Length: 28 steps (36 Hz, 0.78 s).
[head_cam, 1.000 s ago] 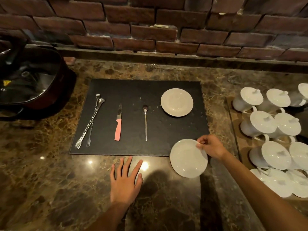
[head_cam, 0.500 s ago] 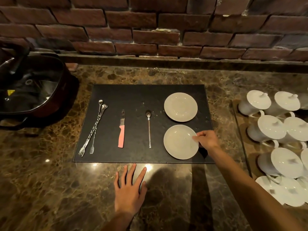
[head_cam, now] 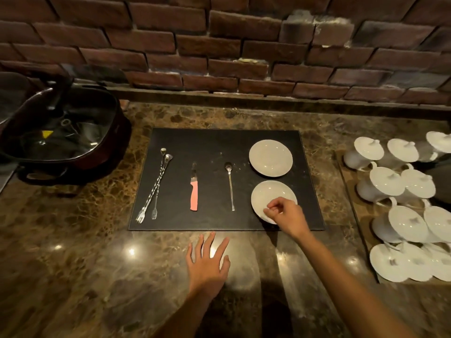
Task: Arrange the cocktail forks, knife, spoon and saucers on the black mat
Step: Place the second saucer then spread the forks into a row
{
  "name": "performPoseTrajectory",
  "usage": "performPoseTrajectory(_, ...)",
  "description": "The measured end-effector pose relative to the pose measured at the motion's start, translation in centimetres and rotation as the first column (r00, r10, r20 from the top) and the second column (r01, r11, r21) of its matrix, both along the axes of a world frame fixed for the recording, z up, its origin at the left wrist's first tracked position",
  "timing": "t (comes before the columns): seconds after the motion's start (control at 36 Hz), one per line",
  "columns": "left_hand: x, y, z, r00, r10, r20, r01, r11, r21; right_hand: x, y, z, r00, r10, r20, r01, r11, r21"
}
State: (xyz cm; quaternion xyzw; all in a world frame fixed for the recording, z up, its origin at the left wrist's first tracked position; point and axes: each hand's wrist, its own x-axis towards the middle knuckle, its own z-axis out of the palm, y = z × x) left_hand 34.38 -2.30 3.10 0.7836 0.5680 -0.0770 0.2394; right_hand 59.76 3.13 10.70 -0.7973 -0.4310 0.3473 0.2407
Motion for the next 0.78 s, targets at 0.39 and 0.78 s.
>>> performPoseTrajectory(0.39, -17.8, 12.2, 3.3, 0.988, -0.057, 0.144, 0.047, 0.996, 0.070, -19.9, 2.2, 0.4, 0.966, -0.064, -0.250, 0.058, 0.998, -0.029)
performPoseTrajectory(0.78, -26.2, 23.9, -1.9, 0.992, 0.048, 0.118, -0.084, 0.944, 0.320, -28.6, 12.9, -3.3, 0.997, -0.034, -0.068, 0.031, 0.998, -0.051)
